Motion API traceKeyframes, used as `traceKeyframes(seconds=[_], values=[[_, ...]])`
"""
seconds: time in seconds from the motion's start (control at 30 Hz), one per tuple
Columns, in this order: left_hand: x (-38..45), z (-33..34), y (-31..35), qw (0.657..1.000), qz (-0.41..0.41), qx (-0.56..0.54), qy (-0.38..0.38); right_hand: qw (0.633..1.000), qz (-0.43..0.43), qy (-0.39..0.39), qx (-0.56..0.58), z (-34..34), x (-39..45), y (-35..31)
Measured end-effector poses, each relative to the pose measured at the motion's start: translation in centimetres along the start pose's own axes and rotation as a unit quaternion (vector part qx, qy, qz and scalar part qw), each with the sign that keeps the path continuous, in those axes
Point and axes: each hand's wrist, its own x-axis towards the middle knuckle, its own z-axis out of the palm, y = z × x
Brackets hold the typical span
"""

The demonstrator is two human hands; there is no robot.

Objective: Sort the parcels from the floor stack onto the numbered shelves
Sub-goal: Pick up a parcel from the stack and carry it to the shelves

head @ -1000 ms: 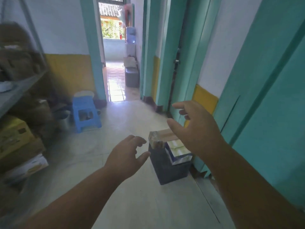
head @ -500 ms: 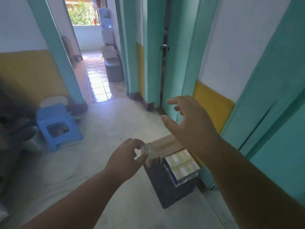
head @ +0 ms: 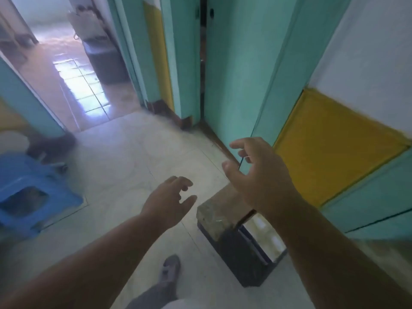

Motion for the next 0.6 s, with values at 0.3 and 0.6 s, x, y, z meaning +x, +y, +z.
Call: traceKeyframes(seconds=[0.3,0.6], values=[[12.1,12.1,-10.6,0.983,-0.021,0.015,-0.183,0.977,0.213,-0.013,-0.014,15.4,3.3,11.7],[14.3,29.4,-18.9,0.953,-0.135,-0.037,-0.267,0.918,0.387,-0.076,-0.023,31.2,-2.6,26.2]])
